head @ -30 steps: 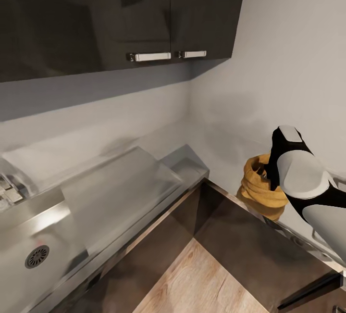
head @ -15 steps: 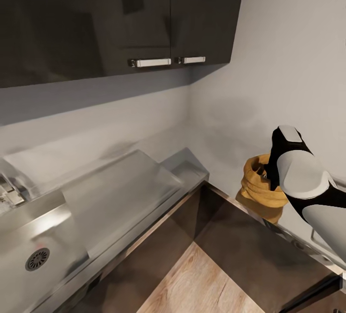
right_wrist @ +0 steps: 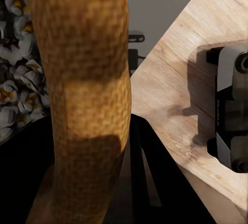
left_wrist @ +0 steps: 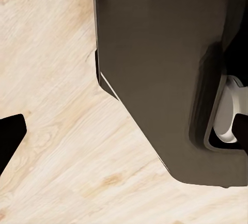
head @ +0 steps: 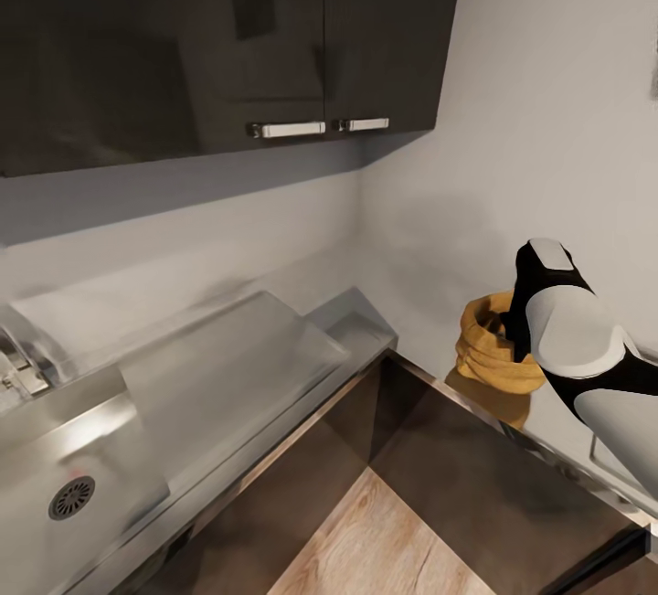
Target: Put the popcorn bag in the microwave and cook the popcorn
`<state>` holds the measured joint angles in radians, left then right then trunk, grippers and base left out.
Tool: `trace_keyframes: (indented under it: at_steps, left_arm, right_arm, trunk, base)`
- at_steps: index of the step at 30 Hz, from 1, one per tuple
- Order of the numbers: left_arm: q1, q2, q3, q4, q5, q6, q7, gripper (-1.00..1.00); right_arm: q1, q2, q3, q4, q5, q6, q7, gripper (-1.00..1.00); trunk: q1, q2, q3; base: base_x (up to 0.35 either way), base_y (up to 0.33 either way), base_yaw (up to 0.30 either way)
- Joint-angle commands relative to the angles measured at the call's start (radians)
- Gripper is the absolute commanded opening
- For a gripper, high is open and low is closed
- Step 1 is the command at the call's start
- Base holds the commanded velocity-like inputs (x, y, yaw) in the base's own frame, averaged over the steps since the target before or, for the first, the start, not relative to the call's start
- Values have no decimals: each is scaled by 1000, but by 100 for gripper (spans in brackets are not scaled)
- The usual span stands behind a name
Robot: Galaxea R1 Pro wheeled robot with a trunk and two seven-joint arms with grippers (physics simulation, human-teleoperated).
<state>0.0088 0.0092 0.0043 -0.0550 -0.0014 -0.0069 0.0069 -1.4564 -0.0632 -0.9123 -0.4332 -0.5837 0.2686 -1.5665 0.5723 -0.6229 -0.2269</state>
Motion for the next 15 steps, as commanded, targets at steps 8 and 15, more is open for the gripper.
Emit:
trace_keyframes:
  at_steps: [8, 15]
  left_arm:
    - [0, 0, 0, -2, 0, -1, 1, 100]
    - [0, -1, 0, -2, 0, -1, 1, 100]
  right_arm:
    - [-1, 0, -2, -1, -2, 15, -4, -100]
    - [-1, 0, -2, -1, -2, 15, -4, -100]
  trunk:
    - [0, -1, 12]
    - [0, -1, 23]
  base:
    - [0, 0, 0]
    - [0, 0, 0]
